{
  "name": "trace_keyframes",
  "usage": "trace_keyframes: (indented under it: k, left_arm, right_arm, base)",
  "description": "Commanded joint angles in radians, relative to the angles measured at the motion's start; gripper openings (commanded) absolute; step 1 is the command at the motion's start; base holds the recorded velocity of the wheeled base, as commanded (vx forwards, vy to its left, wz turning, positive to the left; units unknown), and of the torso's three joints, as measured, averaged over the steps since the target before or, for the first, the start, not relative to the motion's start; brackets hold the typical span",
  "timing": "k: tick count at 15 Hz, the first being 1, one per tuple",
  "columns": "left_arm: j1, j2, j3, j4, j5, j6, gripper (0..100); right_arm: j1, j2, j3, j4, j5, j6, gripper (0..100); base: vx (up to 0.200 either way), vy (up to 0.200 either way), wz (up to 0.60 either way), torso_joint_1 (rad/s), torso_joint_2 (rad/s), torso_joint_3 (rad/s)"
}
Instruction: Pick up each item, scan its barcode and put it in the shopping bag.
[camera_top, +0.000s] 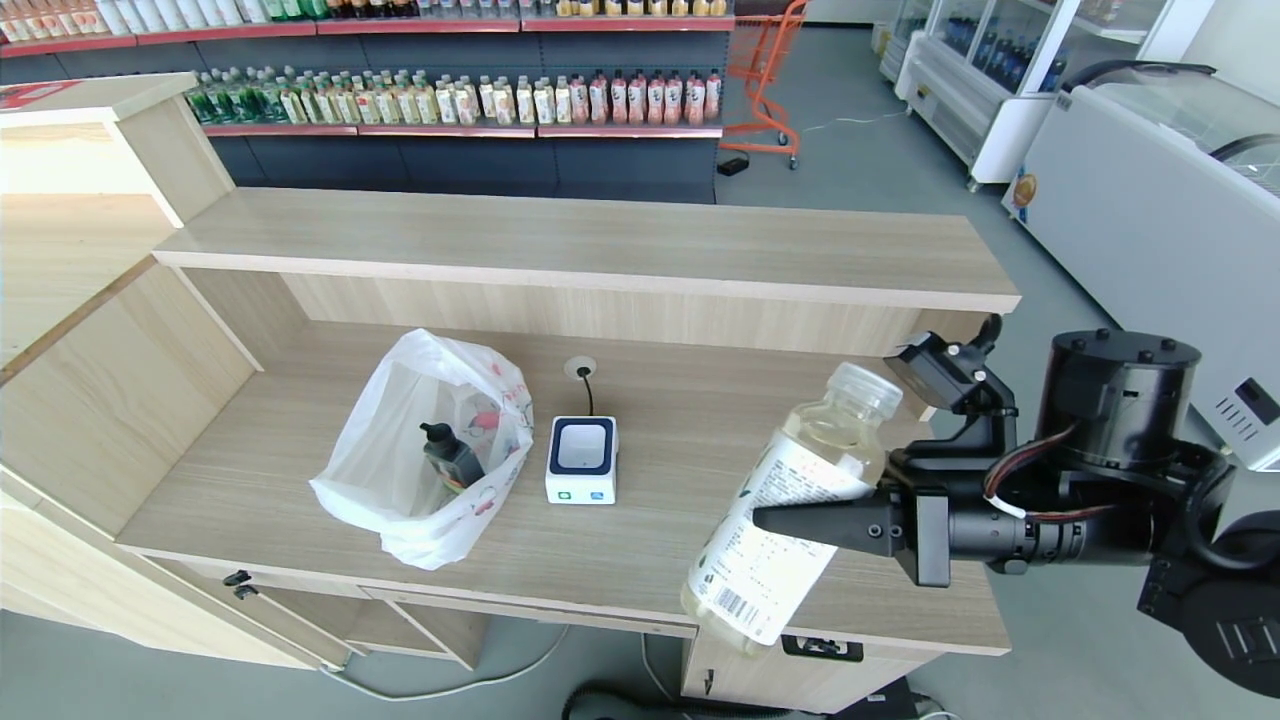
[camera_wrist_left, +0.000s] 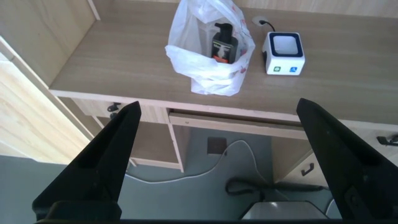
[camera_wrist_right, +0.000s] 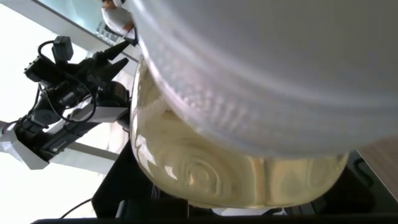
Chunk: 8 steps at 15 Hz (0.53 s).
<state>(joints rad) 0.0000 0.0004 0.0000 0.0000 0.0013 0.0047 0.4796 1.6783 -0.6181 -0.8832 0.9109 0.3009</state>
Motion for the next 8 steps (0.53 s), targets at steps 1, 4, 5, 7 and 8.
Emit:
trace_keyframes:
  k: [1, 4, 5, 7, 8]
  left_arm:
    - [0.0, 0.001, 0.0, 0.0, 0.0, 0.0, 100]
    - [0.0, 0.001, 0.0, 0.0, 0.0, 0.0, 100]
    - [0.0, 0.001, 0.0, 0.0, 0.0, 0.0, 100]
    - [0.0, 0.001, 0.0, 0.0, 0.0, 0.0, 100]
    - [0.0, 0.001, 0.0, 0.0, 0.0, 0.0, 100]
  right_arm:
    - [0.001, -0.003, 0.0, 0.0, 0.0, -0.002, 0]
    - [-0.007, -0.012, 0.0, -0.028, -0.029, -0.037, 0]
    - [-0.029, -0.015, 0.001, -0.034, -0.064, -0.111, 0]
    - [-0.111, -0.037, 0.024, -0.037, -0.184, -0.35, 0]
    - [-0.153, -0.051, 0.034, -0.034, -0.283, -0.451, 0]
  base:
    - [0.0, 0.0, 0.0, 0.0, 0.0, 0.0]
    - [0.0, 0.0, 0.0, 0.0, 0.0, 0.0]
    - [0.0, 0.0, 0.0, 0.0, 0.0, 0.0]
    - [0.0, 0.0, 0.0, 0.0, 0.0, 0.0]
    - [0.0, 0.0, 0.0, 0.0, 0.0, 0.0]
